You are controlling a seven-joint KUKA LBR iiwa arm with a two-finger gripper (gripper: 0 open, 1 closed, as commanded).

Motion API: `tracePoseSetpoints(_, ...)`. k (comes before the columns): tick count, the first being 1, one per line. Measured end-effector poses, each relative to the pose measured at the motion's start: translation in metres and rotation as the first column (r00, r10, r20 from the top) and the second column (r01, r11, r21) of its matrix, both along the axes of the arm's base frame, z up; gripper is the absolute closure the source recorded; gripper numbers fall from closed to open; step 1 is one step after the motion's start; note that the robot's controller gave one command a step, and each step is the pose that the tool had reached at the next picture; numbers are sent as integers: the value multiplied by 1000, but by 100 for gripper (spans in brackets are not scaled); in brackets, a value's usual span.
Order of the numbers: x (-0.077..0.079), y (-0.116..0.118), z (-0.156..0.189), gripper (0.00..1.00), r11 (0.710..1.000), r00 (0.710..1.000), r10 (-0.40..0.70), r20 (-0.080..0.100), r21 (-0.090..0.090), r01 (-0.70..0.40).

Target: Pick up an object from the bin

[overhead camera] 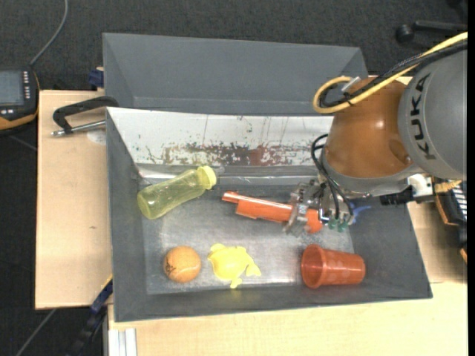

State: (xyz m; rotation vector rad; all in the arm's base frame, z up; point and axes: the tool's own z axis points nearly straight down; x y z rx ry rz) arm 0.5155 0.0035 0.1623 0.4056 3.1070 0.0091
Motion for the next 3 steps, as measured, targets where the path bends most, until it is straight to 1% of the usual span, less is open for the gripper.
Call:
tracePoseSetpoints(1,0,4,7,100,1000,1000,-14,3,0,14)
tracePoseSetpoints(2,-3,10,29,100,1000,1000,-7,2,1,7)
tracePoseSetpoints(3,3,0,73,100,1000,1000,-1,7,1,1)
